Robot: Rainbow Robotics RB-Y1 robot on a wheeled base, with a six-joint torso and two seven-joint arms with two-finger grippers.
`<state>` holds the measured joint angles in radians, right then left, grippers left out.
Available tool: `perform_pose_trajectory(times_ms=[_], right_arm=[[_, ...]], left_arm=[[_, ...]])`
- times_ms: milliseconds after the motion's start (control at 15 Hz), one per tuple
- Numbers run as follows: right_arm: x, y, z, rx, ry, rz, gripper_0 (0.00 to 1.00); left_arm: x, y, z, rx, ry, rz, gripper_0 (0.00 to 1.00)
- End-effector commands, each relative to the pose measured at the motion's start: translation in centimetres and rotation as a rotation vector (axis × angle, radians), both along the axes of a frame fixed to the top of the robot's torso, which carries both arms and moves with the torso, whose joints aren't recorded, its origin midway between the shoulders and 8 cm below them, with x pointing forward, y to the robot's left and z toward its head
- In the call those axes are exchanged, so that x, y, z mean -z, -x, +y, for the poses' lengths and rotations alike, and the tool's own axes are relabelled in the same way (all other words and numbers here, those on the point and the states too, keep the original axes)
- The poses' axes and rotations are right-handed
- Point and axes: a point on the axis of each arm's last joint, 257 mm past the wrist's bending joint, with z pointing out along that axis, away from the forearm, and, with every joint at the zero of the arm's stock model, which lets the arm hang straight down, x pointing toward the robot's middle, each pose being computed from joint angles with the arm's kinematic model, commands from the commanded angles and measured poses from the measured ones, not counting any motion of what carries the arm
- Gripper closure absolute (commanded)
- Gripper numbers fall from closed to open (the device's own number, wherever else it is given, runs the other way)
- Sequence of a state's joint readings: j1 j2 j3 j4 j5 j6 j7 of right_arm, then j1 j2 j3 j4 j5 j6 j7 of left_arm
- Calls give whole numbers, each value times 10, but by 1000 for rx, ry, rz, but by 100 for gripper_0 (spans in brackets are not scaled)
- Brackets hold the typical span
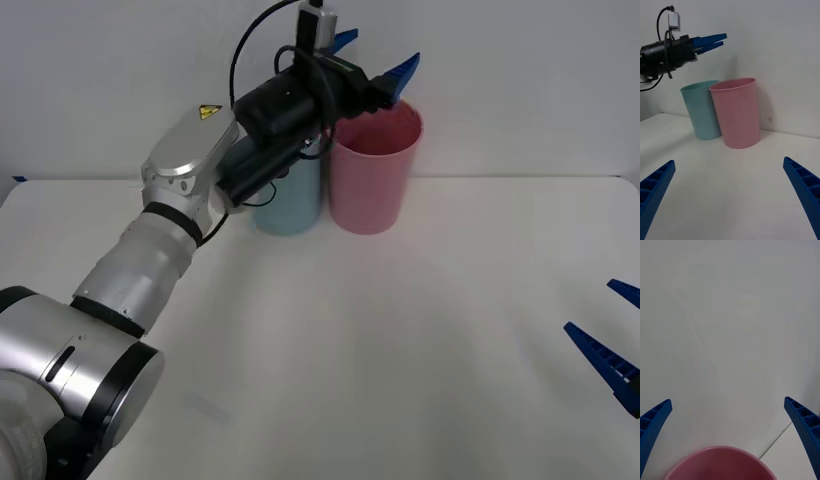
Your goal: Grasp the object on the table and drop it into the matching bin: aluminum can to the light blue bin, PET bottle to the pink bin.
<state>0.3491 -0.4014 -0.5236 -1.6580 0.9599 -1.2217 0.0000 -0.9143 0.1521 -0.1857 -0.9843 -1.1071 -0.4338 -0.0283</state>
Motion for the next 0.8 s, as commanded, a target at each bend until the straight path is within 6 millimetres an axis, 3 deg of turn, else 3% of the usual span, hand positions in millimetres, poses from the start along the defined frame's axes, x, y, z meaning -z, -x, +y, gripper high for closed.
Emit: perform_pose_trajectory(times_ms=[67,400,800], right_arm=[[0,0,0,0,0,0,0],[0,0,0,0,0,0,0],[0,0,0,0,0,0,0]], left_arm=[[5,19,23,-1,31,-21,0],[21,54,83,31,55,-27,0],[49,97,181,52,11,-32,0]])
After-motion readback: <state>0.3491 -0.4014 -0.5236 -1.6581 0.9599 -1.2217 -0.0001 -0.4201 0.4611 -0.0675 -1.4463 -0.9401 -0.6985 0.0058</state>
